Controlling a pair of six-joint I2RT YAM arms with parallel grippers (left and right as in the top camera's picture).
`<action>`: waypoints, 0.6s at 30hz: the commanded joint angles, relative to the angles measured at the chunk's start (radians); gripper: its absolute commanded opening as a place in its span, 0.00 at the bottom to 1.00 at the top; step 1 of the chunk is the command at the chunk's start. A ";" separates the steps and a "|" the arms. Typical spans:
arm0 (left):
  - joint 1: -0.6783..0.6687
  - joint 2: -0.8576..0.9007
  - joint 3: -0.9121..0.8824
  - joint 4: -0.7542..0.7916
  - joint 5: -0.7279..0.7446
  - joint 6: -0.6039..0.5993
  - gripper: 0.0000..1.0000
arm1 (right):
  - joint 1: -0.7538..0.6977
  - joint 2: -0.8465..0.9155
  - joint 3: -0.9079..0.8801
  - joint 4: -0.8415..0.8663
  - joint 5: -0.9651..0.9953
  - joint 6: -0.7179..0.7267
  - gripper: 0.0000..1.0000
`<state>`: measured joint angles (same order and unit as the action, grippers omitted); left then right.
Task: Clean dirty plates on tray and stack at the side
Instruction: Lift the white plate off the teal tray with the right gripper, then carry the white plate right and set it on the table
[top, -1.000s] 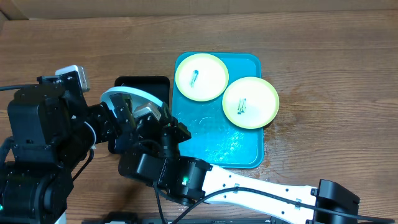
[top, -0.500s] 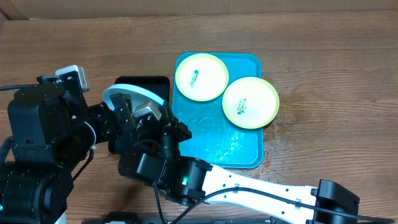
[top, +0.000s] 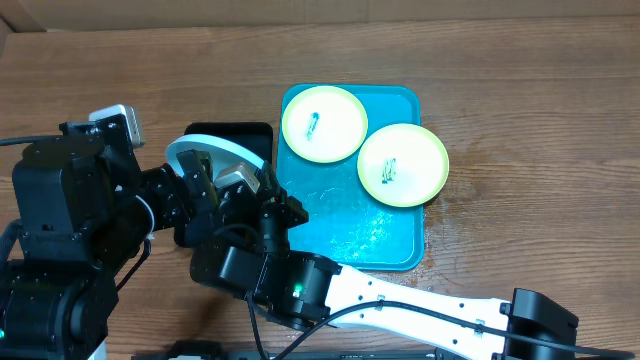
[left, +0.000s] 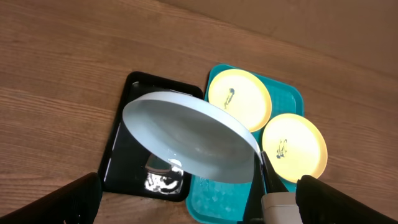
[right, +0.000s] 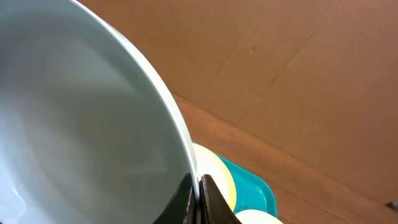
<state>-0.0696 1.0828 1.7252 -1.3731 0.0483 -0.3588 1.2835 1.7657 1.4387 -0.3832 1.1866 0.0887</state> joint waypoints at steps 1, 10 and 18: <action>0.004 0.003 0.011 0.000 -0.011 0.015 1.00 | -0.004 -0.036 0.034 0.009 0.025 0.004 0.04; 0.004 0.003 0.011 0.001 -0.011 0.015 1.00 | -0.040 -0.036 0.034 -0.010 0.023 0.095 0.04; 0.004 0.003 0.011 -0.005 -0.011 0.016 1.00 | -0.350 -0.059 0.034 -0.225 -0.772 0.493 0.04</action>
<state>-0.0696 1.0828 1.7252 -1.3766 0.0483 -0.3588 1.0691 1.7641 1.4464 -0.5884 0.8478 0.3775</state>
